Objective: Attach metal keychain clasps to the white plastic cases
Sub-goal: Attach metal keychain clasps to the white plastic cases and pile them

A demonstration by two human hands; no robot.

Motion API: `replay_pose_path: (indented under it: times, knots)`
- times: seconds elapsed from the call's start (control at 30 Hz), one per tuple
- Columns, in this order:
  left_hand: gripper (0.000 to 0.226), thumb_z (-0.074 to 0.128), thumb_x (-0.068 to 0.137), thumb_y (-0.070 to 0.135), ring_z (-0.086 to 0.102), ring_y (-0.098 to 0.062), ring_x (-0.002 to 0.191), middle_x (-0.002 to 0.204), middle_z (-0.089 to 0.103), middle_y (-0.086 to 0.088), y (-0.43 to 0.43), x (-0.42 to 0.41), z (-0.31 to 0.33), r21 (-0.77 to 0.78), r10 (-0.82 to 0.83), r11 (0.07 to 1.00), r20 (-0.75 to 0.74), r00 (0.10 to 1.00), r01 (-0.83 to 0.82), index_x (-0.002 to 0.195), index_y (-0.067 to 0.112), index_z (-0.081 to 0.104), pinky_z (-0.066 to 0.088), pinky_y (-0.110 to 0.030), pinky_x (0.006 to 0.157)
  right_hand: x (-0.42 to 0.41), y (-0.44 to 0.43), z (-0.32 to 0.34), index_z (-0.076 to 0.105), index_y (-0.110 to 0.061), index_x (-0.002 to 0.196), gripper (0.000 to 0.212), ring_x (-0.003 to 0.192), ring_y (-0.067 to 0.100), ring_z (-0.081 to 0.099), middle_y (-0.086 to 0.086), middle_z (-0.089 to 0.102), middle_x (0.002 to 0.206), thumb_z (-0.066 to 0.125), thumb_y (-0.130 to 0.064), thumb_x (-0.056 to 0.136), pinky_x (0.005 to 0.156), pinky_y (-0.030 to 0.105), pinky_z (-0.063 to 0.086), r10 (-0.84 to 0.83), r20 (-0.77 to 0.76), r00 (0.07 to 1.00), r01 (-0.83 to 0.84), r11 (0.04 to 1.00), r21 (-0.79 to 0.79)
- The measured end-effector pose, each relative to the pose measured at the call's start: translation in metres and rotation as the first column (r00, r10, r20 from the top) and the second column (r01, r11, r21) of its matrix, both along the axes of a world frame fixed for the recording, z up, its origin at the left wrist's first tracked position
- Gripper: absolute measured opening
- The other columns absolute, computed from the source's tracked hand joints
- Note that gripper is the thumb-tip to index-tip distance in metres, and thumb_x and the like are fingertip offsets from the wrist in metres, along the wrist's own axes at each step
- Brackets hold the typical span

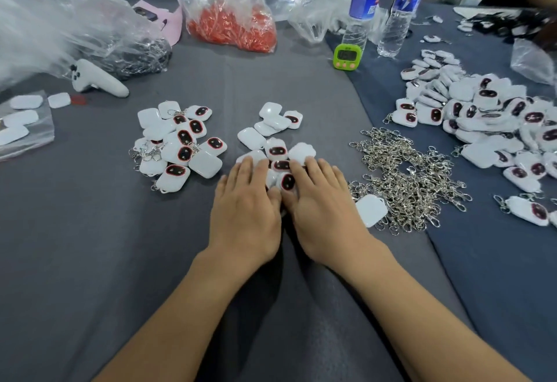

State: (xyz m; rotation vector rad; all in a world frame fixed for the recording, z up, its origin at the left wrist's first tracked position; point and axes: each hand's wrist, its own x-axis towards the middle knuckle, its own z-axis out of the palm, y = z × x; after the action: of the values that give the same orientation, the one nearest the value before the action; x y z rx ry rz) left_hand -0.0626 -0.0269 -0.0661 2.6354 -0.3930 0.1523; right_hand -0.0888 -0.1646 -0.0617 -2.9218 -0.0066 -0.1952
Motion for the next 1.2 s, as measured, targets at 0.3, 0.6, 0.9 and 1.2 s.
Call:
replay_pose_path:
  times: [0.3, 0.6, 0.9, 1.2]
  knots:
    - [0.05, 0.039, 0.104, 0.031, 0.026, -0.026, 0.15, 0.16, 0.033, -0.01, -0.016, 0.058, -0.001, -0.022, 0.0, 1.0, 0.035, 0.999, 0.001, 0.151, 0.014, 0.037, 0.024, -0.041, 0.121, 0.054, 0.005, -0.003, 0.058, -0.016, 0.094, 0.009, 0.103, 0.027, 0.052, 0.003, 0.064, 0.103, 0.059, -0.024, 0.097, 0.106, 0.038, 0.032, -0.169, 0.245, 0.955, 0.087, 0.945, 0.314]
    - [0.05, 0.056, 0.09, 0.034, 0.045, 0.006, 0.12, 0.138, 0.051, 0.025, -0.02, 0.068, 0.003, -0.532, -0.11, 0.843, -0.031, 0.993, 0.077, 0.139, 0.042, 0.049, 0.033, -0.013, 0.095, 0.044, -0.036, 0.034, 0.053, -0.026, 0.094, 0.012, 0.078, -0.001, 0.055, -0.013, 0.059, 0.072, 0.065, -0.024, 0.093, 0.061, 0.009, 0.036, -0.486, 0.285, 0.826, 0.173, 0.699, 0.693]
    - [0.055, 0.044, 0.099, 0.05, 0.032, -0.027, 0.144, 0.152, 0.044, -0.007, -0.03, 0.13, 0.002, -0.19, 0.148, 0.969, -0.052, 0.988, -0.156, 0.143, 0.019, 0.047, 0.029, -0.045, 0.117, 0.053, -0.108, 0.033, 0.055, -0.017, 0.099, 0.009, 0.086, 0.03, 0.049, 0.012, 0.066, 0.103, 0.059, -0.025, 0.096, 0.074, 0.037, 0.035, -0.423, -0.068, 0.903, 0.425, 0.862, 0.278]
    - [0.035, 0.049, 0.099, 0.048, 0.054, -0.001, 0.107, 0.123, 0.065, 0.02, -0.036, 0.112, 0.009, -0.507, -0.073, 0.862, -0.09, 0.993, 0.018, 0.132, 0.042, 0.058, 0.037, -0.02, 0.086, 0.059, -0.083, 0.024, 0.055, -0.02, 0.084, 0.011, 0.087, 0.036, 0.061, 0.008, 0.066, 0.085, 0.062, -0.012, 0.09, 0.067, 0.035, 0.037, -0.297, 0.025, 0.955, 0.292, 0.949, 0.119]
